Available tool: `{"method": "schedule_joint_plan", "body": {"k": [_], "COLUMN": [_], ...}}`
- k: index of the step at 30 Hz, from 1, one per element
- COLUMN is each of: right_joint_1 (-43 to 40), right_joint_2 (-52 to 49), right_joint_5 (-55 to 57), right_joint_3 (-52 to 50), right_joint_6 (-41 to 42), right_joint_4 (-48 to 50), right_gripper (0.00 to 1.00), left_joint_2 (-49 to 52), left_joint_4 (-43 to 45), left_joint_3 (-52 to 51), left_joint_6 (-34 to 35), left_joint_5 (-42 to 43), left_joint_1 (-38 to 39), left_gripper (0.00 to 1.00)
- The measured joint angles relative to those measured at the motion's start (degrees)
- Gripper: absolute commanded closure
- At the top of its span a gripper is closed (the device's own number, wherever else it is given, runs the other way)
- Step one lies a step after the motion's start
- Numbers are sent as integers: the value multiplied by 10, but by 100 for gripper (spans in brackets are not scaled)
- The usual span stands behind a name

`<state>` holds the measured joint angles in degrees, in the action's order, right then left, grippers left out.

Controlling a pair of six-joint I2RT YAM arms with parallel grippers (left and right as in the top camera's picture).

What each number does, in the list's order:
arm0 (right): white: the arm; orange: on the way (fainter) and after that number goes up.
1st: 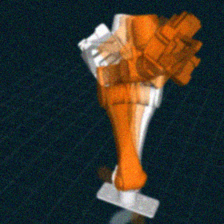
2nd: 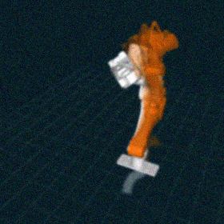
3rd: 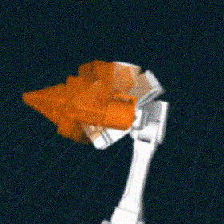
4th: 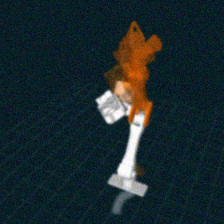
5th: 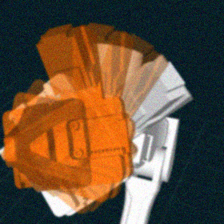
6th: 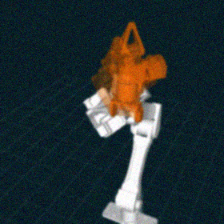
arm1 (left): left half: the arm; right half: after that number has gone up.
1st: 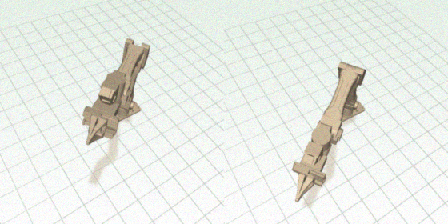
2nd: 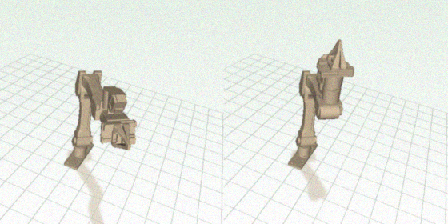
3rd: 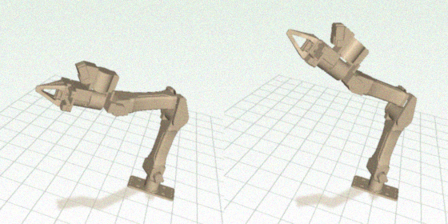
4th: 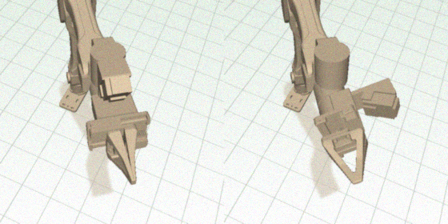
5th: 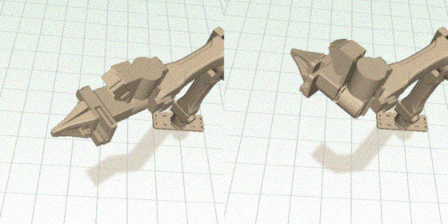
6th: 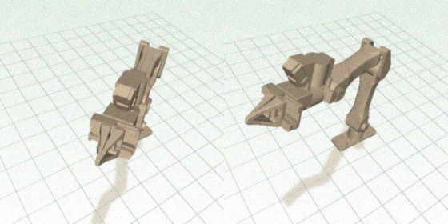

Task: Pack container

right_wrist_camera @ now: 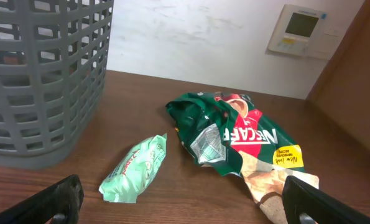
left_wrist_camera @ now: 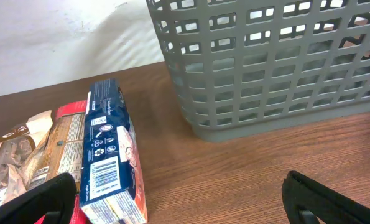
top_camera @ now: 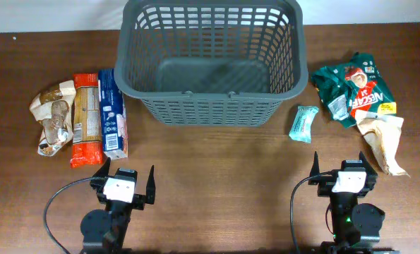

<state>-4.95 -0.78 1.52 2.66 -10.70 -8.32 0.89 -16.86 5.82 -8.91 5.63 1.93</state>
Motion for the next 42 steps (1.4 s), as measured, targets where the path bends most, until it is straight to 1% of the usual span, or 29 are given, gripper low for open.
{"method": "schedule_joint_plan", "body": {"k": [27,32,36,39,42], "right_joint_1": [0,0,0,0,0], "right_joint_2": [0,0,0,-1,-23], "right_joint_5": [-10,-60,-98,-111,-105], "right_joint_3": [0,0,0,1,27], "right_joint_6": [9,83,185,244,278], "right_joint_4": [7,3,5,4,-42], "right_gripper": [1,1,1,1,1], "left_joint_2": [0,0,0,0,0], "left_joint_4": [0,0,0,0,0], "left_joint_3": [0,0,0,0,0], "left_joint_6": [0,0,0,0,0], "left_joint_5": [0,0,0,0,0], "left_joint_1": [0,0,0,0,0], "left_gripper": [1,1,1,1,1]}}
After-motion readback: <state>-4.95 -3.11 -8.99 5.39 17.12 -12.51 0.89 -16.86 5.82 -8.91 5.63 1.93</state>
